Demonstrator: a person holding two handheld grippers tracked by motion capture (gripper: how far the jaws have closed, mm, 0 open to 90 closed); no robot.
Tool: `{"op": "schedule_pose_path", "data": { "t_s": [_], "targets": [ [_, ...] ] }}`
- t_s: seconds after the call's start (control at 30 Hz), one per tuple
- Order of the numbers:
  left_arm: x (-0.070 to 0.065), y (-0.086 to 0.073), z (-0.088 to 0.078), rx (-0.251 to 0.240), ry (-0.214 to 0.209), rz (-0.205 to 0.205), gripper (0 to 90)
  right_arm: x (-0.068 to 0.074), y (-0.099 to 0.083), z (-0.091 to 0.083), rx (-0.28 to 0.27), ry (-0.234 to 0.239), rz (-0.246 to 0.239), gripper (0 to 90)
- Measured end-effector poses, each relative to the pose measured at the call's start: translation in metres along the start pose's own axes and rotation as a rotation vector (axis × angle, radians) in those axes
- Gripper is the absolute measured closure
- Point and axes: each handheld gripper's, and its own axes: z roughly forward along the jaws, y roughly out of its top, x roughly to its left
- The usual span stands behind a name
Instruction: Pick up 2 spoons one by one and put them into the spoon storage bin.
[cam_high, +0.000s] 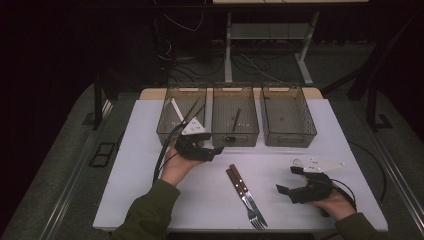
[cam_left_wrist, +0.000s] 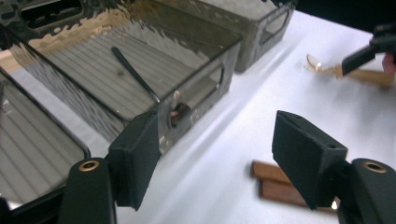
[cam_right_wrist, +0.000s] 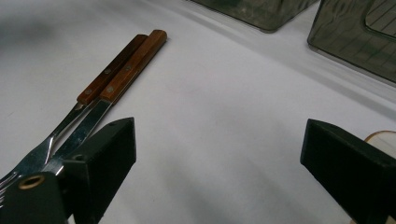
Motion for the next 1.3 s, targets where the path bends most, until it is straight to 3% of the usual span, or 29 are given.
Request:
{"op": "schedule_pose_path", "data": {
  "t_s": [0.27,0.5,0.73,0.87,1.1,1.3],
  "targets": [
    [-0.009,-0.025,-0.011,0.001,-0.013,0.012,25.6,0.000,0.000,-0.001,-0.001,0.001,0.002,10.3],
    [-0.018,-0.048,-0.026,-0.013,-0.017,-0.019,14.1,0.000,0.000,-0.001,-0.003,0.001,-0.002,10.3],
    [-0.025,-0.069,-0.043,-0.012,-0.042,-0.040,9.5,0.001,0.000,-0.001,-0.003,0.002,-0.003,10.3],
    [-0.027,-0.080,-0.050,-0.011,-0.031,-0.062,4.5,0.001,0.000,0.000,-0.004,0.002,-0.005,10.3],
    [-0.026,-0.094,-0.058,0.004,-0.047,-0.082,0.0,0.001,0.001,-0.001,-0.002,0.005,-0.002,10.3],
    [-0.025,-0.094,-0.060,0.009,-0.043,-0.059,0.0,0.001,0.002,-0.002,-0.003,0.023,-0.019,10.3]
  ]
}}
